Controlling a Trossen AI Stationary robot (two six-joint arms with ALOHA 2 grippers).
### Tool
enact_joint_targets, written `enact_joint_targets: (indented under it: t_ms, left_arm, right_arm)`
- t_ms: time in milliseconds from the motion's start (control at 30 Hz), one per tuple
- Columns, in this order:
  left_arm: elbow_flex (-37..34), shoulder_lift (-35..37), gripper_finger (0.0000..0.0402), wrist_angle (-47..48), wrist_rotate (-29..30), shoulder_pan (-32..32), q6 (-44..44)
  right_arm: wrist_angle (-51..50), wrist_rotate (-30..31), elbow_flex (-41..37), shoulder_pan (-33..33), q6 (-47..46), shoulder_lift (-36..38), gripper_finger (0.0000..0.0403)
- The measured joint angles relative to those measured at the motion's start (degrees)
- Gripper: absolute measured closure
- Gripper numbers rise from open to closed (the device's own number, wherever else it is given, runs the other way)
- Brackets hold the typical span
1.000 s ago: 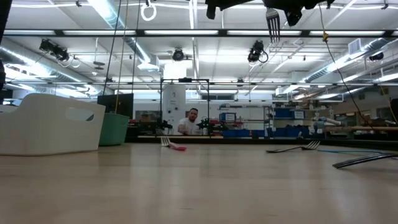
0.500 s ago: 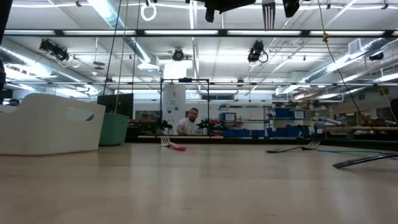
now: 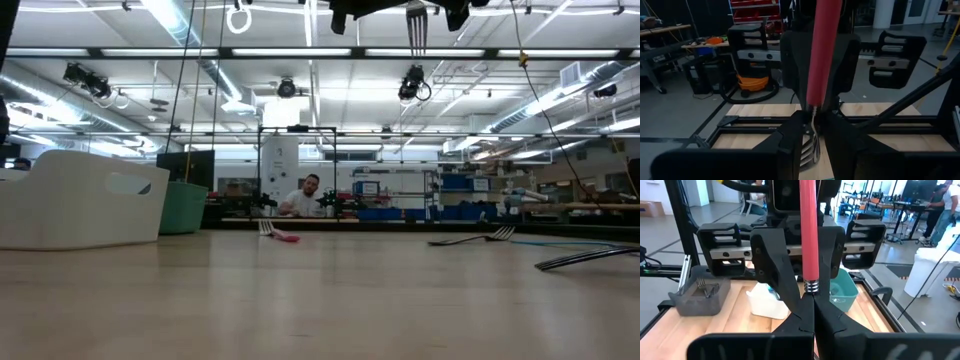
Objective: Sort silverware by color (type)
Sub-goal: Put the pink fork into the green bin
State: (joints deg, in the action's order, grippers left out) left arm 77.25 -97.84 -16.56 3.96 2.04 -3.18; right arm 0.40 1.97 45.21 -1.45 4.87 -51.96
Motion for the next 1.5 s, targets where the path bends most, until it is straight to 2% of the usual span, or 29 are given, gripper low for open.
enact_joint_targets:
  t_ms: [900, 1000, 1200, 1500]
  left_arm:
    - [-0.02, -0.04, 0.0320, 1.99, -1.59, 0.36, -1.64]
    - [-0.02, -0.04, 0.0331, 2.22, -1.57, 0.75, -1.68]
    - [-0.02, -0.04, 0.0387, 2.68, -1.74, 1.17, -3.37]
    - [-0.01, -0.04, 0.0387, 3.05, -1.66, 1.39, -3.54]
  right_arm:
    - [5.15, -0.06, 0.00, 0.00, 1.13, -2.10, 0.0402]
    - [5.55, -0.03, 0.00, -0.02, 1.11, -2.08, 0.0402]
    - [5.53, -0.01, 0.00, -0.02, 0.74, -2.10, 0.0399]
    - [5.51, 0.09, 0.00, -0.04, -0.72, -2.14, 0.0376]
